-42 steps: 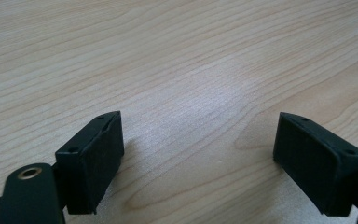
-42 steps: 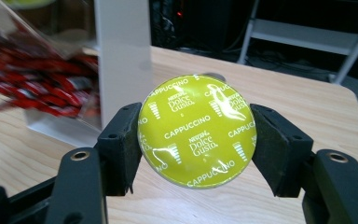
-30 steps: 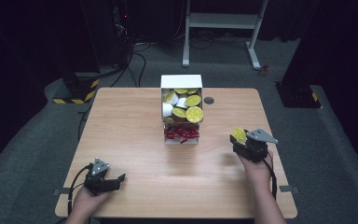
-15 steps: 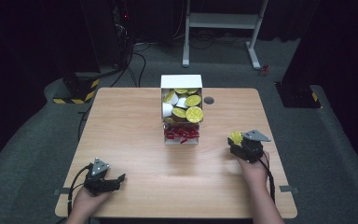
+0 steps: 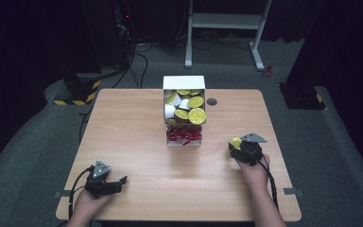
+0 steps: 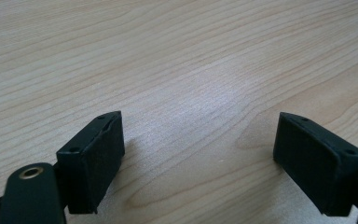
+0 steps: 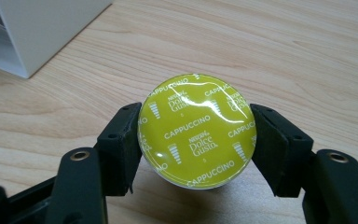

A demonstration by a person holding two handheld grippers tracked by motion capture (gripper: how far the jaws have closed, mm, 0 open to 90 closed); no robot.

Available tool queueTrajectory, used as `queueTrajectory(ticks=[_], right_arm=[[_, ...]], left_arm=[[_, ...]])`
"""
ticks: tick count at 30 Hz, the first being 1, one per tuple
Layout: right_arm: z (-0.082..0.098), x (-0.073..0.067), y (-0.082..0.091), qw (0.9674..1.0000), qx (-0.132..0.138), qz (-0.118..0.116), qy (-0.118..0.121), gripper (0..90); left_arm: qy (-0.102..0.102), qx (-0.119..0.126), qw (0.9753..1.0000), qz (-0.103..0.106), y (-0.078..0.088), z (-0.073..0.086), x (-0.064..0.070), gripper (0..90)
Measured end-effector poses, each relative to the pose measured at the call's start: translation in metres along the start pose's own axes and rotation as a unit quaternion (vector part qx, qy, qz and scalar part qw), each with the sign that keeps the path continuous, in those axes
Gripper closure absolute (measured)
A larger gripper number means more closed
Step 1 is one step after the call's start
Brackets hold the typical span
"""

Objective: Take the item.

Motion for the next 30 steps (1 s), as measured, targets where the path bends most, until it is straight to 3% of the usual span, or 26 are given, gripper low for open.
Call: queueTrajectory(ticks=[10, 13, 20, 26, 30], right_arm=[[0.004, 0.013, 0.0, 0.9996, -0.006, 0.023, -0.014, 38.1], [0.007, 0.015, -0.003, 0.9996, -0.008, 0.026, -0.006, 38.1], [0.01, 0.016, -0.005, 0.9994, -0.01, 0.028, -0.02, 37.7], [0.01, 0.017, -0.005, 0.999, -0.012, 0.01, -0.042, 27.7], [0.007, 0.018, -0.001, 0.9991, -0.002, 0.008, -0.041, 22.6]], left_arm=[[0.0, -0.001, 1.0, 0.0, 0.0, 0.0, 0.0, 16.8], [0.001, -0.001, 1.0, 0.0, 0.0, 0.0, 0.0, 16.8], [0.0, -0.001, 1.0, 0.0, 0.0, 0.0, 0.0, 17.0], [0.001, -0.001, 1.0, 0.001, 0.0, 0.0, 0.0, 16.9], [0.0, -0.001, 1.0, 0.0, 0.0, 0.0, 0.0, 16.9]])
Point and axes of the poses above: each handheld gripper's, and its own axes: y roughly backward along the jaws, z roughly out of its underside, x roughly to its right, the point moved 9 cm from there along -y, roughly forward along the jaws, and after that the axes turned 4 degrees about z, right-handed, at the moved point
